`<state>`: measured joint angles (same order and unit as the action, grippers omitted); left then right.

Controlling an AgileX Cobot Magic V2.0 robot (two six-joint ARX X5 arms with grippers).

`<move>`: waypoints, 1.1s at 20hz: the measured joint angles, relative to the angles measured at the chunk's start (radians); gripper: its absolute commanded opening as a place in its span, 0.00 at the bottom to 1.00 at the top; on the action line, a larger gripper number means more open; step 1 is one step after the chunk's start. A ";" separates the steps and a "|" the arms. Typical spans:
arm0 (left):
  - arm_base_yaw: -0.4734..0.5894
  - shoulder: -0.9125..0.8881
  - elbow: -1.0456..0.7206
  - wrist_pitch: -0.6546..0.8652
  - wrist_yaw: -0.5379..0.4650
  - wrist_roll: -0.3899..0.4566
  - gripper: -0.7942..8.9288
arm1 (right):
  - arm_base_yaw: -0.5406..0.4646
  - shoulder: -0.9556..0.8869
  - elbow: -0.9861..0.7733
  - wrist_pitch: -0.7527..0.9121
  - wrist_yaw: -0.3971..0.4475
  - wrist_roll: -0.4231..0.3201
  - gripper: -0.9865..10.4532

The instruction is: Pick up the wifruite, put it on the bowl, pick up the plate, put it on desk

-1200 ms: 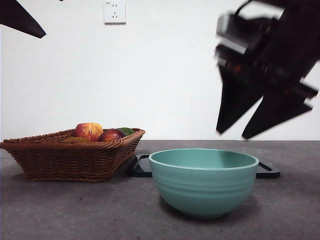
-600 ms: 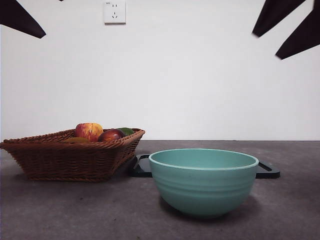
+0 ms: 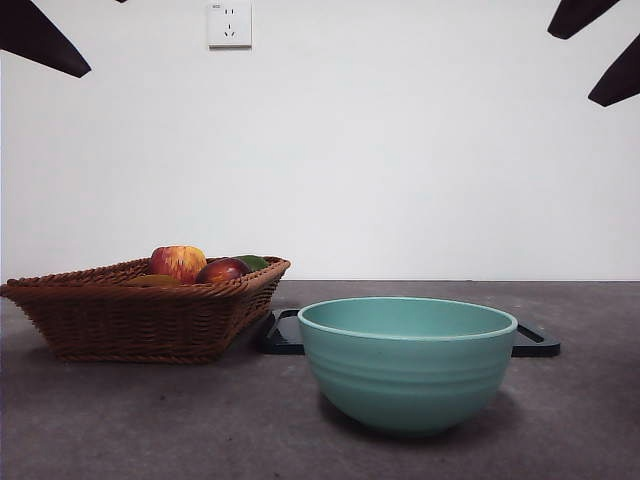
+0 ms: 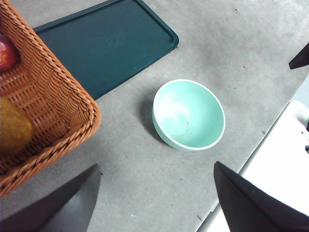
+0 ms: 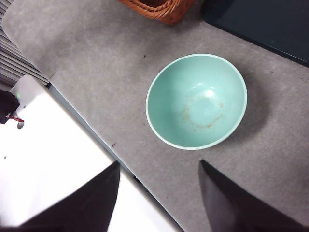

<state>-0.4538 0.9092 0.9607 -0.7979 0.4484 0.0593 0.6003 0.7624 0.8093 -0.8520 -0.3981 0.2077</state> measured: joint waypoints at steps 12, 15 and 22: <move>0.000 0.000 0.000 0.000 0.000 0.002 0.09 | 0.000 0.000 0.000 0.001 0.001 -0.002 0.09; 0.000 0.000 0.000 0.000 0.000 0.002 0.09 | 0.000 0.000 0.000 0.004 0.005 -0.002 0.09; 0.000 0.000 0.000 0.000 0.000 0.002 0.09 | 0.000 0.000 0.000 0.004 0.005 -0.002 0.09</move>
<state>-0.4538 0.9092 0.9607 -0.7975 0.4484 0.0612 0.6003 0.7624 0.8093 -0.8478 -0.3931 0.2058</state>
